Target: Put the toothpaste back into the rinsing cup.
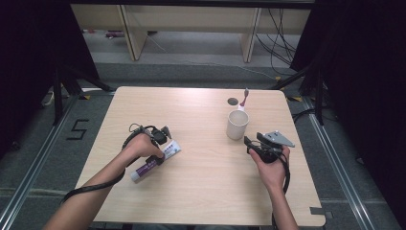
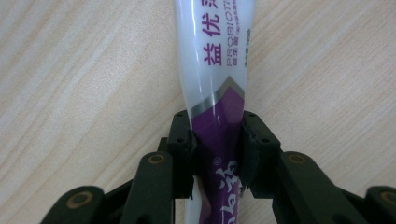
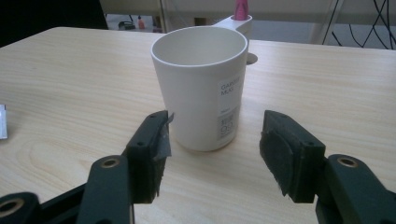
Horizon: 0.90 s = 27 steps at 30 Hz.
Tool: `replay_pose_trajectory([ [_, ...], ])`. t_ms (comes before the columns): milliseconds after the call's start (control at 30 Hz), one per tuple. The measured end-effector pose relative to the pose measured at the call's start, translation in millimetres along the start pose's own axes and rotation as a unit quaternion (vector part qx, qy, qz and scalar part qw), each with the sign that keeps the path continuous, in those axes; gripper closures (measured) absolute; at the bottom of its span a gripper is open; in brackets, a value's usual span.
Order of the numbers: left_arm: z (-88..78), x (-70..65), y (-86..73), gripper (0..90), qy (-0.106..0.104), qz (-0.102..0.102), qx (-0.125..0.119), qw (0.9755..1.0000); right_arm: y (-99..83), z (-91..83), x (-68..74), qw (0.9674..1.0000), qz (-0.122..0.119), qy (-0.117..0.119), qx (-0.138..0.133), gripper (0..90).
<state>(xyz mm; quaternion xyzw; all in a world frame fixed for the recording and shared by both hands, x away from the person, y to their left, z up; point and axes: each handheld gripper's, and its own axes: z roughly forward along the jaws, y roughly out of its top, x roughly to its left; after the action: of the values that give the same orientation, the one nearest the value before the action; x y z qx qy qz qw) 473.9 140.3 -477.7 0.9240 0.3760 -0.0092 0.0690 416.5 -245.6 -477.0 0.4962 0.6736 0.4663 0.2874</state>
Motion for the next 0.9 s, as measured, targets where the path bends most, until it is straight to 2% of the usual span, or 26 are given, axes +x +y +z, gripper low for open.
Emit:
replay_pose_trajectory([
  [100, -0.5, -0.9, -0.4, 70.5, 0.0, -0.003, -0.001, 1.0, -0.6, 1.5, 0.8, 1.0, 0.005, 0.008, 0.0, 42.8],
  [133, -0.8, -0.9, -0.8, 71.0, -0.001, -0.005, -0.001, 1.0, -0.9, 1.6, -0.3, 1.0, -0.004, 0.003, -0.003, 42.8],
  [167, -1.6, 0.3, -0.5, 71.4, 0.0, 0.001, 0.001, 1.0, -1.1, 1.2, 1.3, 1.0, 0.005, 0.0, 0.0, 42.8],
  [200, -2.2, 0.8, -0.5, 71.8, -0.001, 0.001, 0.003, 1.0, -0.9, 2.1, -0.8, 1.0, -0.008, 0.001, -0.005, 42.8],
  [233, -1.9, 1.2, -1.0, 72.0, -0.002, 0.0, 0.0, 1.0, -1.0, 2.3, -0.8, 0.9999, -0.009, 0.002, -0.006, 42.8],
  [333, -1.6, 0.2, -3.0, 72.5, -0.011, -0.015, -0.008, 0.9998, -0.7, 1.4, -0.1, 1.0, -0.002, 0.003, 0.0, 42.8],
  [367, -2.0, 0.8, -3.6, 72.7, -0.011, -0.011, -0.01, 0.9998, -0.8, 1.4, -0.1, 1.0, -0.001, 0.004, 0.0, 42.8],
  [400, -2.5, 2.3, -3.8, 72.8, -0.007, 0.002, -0.015, 0.9999, -0.9, 1.6, -0.2, 1.0, -0.001, 0.004, 0.0, 42.8],
  [467, -4.9, 2.2, -5.1, 73.0, -0.009, 0.009, -0.015, 0.9998, -1.0, 1.6, -0.5, 1.0, -0.002, 0.005, 0.001, 42.8],
  [567, -8.6, 3.5, -8.0, 73.2, -0.012, 0.016, -0.033, 0.9993, -1.2, 2.3, 1.0, 1.0, 0.006, 0.006, 0.004, 42.8],
  [600, -9.8, 3.7, -8.8, 73.3, -0.013, 0.015, -0.036, 0.9991, -1.6, 1.1, 4.8, 0.9996, 0.028, 0.0, 0.009, 42.8],
  [633, -11.4, 5.9, -9.9, 73.3, -0.012, 0.025, -0.052, 0.9983, -1.1, 0.5, 4.1, 0.9997, 0.022, 0.003, 0.013, 42.8],
  [667, -12.5, 5.7, -11.0, 73.3, -0.013, 0.021, -0.06, 0.9979, -1.2, 1.8, 3.8, 0.9998, 0.016, 0.004, 0.008, 42.8],
  [700, -16.0, 7.1, -12.0, 73.3, -0.014, 0.026, -0.062, 0.9977, -1.3, 2.3, 3.1, 0.9999, 0.011, 0.005, 0.004, 42.8],
  [733, -17.4, 6.7, -13.4, 73.4, -0.013, 0.022, -0.073, 0.997, -1.4, 2.2, 4.2, 0.9998, 0.018, 0.007, 0.004, 42.8],
  [867, -24.4, 6.4, -17.5, 73.4, -0.009, 0.025, -0.097, 0.995, -1.0, 1.2, 2.9, 0.9998, 0.016, 0.007, 0.004, 42.9],
  [900, -26.7, 6.2, -19.0, 73.4, -0.009, 0.023, -0.106, 0.994, -0.7, 1.9, 0.7, 1.0, 0.004, 0.009, 0.001, 42.9],
])
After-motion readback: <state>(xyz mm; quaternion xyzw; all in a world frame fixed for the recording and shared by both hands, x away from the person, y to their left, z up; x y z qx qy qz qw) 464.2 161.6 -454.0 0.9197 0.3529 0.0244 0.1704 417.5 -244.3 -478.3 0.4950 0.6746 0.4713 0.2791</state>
